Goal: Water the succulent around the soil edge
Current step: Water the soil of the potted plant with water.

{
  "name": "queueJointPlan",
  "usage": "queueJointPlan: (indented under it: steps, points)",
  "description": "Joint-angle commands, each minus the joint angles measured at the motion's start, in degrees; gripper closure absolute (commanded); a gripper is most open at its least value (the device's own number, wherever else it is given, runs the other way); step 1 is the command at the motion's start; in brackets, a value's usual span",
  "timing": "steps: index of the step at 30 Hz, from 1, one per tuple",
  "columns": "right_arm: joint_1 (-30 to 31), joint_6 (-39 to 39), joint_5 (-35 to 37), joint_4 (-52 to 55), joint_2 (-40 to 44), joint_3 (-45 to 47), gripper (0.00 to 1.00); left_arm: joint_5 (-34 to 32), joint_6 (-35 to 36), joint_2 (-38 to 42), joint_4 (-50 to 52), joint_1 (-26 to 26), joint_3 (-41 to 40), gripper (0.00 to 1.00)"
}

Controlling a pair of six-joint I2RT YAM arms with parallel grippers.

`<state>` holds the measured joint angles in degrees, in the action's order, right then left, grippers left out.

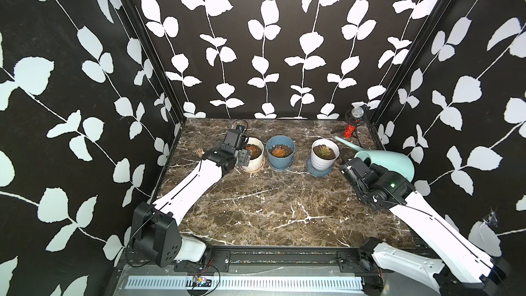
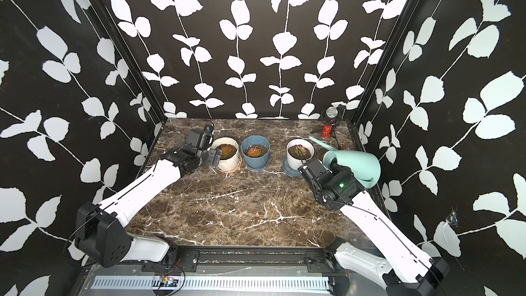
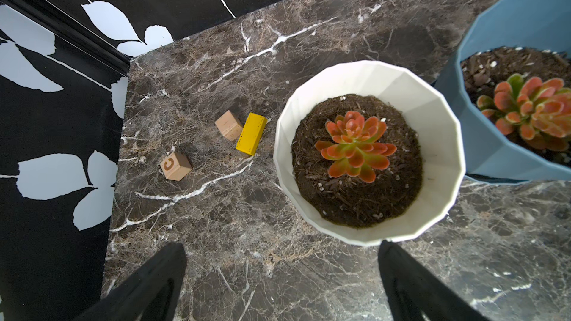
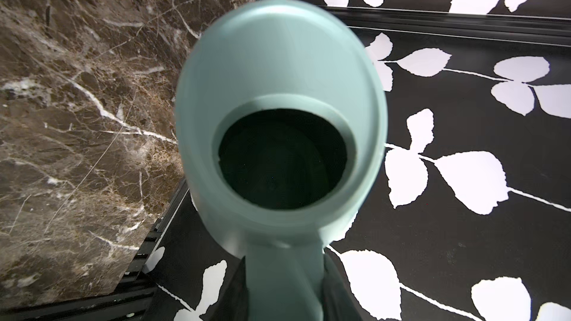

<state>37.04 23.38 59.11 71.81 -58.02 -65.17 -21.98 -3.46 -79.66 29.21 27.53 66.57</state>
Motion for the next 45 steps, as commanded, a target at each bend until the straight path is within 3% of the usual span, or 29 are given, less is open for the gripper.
queueJointPlan:
  steps: [1, 18, 45]
  points:
    - [-0.4, -0.3, 2.3, 0.4, 0.0, 1.0, 1.00, -0.2, -0.7, 0.6, -0.6, -0.3, -0.6, 0.01]
    - [-0.4, -1.3, 1.9, 3.4, -2.2, 1.8, 1.00, -0.4, -0.9, 1.0, -0.5, -0.3, -0.9, 0.01]
    - [-1.9, 5.0, 10.1, -0.7, -8.5, -2.1, 1.00, -0.4, -0.9, 1.5, 0.1, -0.3, -0.6, 0.01]
